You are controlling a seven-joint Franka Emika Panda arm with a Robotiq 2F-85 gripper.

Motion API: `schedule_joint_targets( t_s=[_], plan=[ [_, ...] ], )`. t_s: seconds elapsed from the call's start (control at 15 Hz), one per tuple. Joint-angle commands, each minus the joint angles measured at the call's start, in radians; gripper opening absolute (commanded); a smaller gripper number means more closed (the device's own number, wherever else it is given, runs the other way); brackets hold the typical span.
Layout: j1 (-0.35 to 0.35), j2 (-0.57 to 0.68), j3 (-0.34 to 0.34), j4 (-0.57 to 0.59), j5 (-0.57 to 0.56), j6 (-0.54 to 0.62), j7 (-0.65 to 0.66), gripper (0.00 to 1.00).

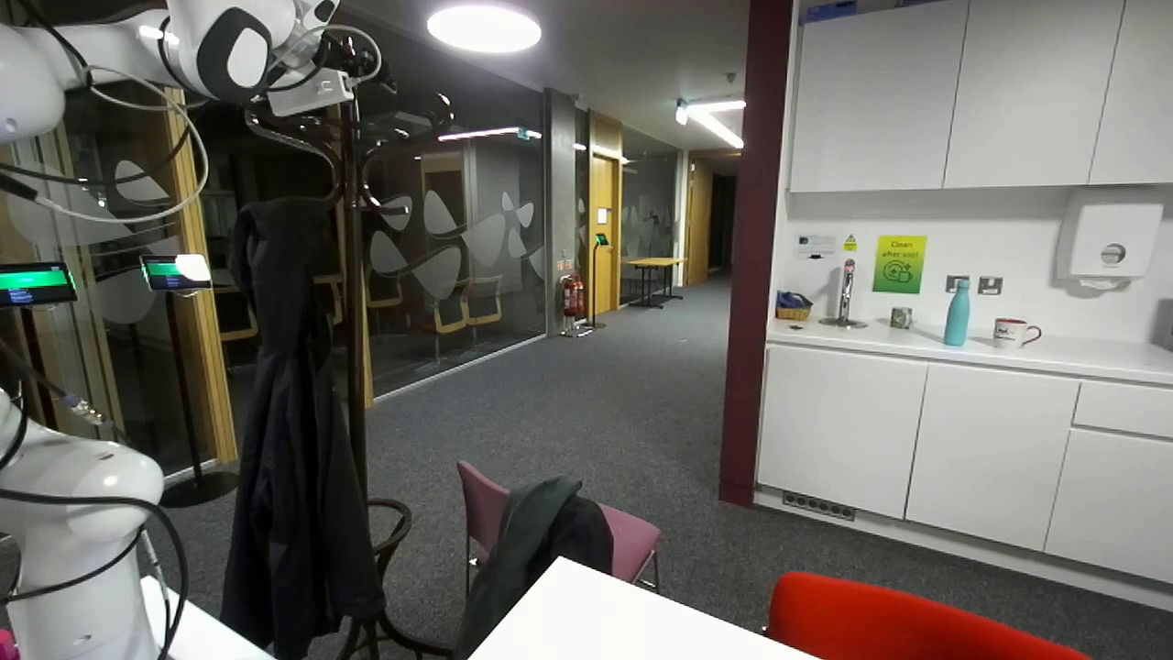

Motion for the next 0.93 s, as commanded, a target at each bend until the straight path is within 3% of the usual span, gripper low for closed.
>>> schedule_joint_targets(
  t_s=[0.0, 0.87],
  plan=[
    [-0.004, 0.004, 0.011, 0.017, -0.005, -0.008, 0.001, 1.0],
    [0.004, 0.003, 0.011, 0.003, 0.004, -0.016, 0.001, 1.0]
  ],
)
